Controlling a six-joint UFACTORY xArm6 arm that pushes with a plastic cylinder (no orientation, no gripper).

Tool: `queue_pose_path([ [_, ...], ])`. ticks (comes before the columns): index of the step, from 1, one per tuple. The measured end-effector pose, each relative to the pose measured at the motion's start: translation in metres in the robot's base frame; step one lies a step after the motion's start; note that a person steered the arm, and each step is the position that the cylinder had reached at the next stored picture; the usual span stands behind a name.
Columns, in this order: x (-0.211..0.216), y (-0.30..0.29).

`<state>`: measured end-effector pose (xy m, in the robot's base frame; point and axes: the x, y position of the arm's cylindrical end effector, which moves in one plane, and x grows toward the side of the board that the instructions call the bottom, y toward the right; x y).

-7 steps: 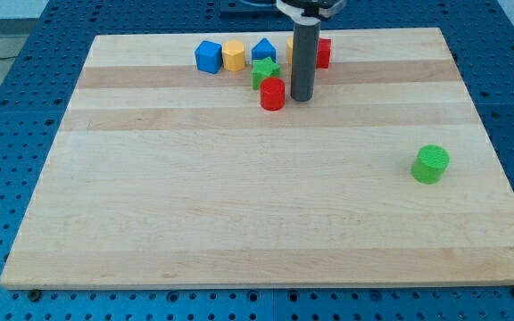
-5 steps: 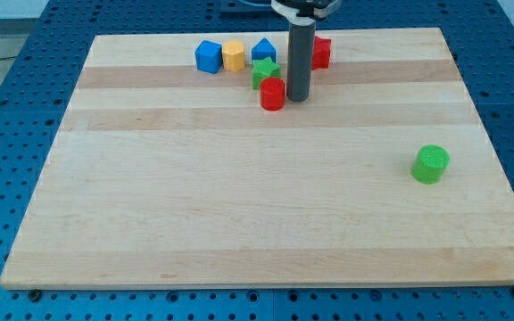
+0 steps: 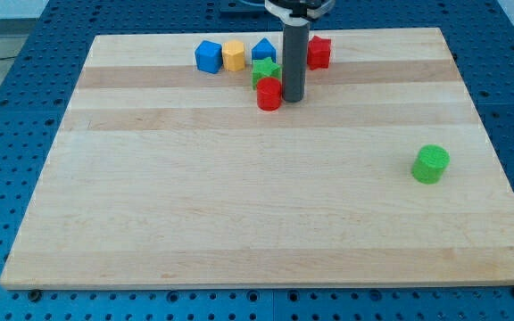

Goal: Move green circle to the bottom of the red circle

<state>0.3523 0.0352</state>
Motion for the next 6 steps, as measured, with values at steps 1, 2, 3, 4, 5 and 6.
queue_pose_path([
  [1, 0.041, 0.0],
  [2, 0.079, 0.013],
  [3, 0.087, 0.057],
  [4, 0.082, 0.143],
  [5, 0.085, 0.205],
  [6, 0.131, 0.204],
])
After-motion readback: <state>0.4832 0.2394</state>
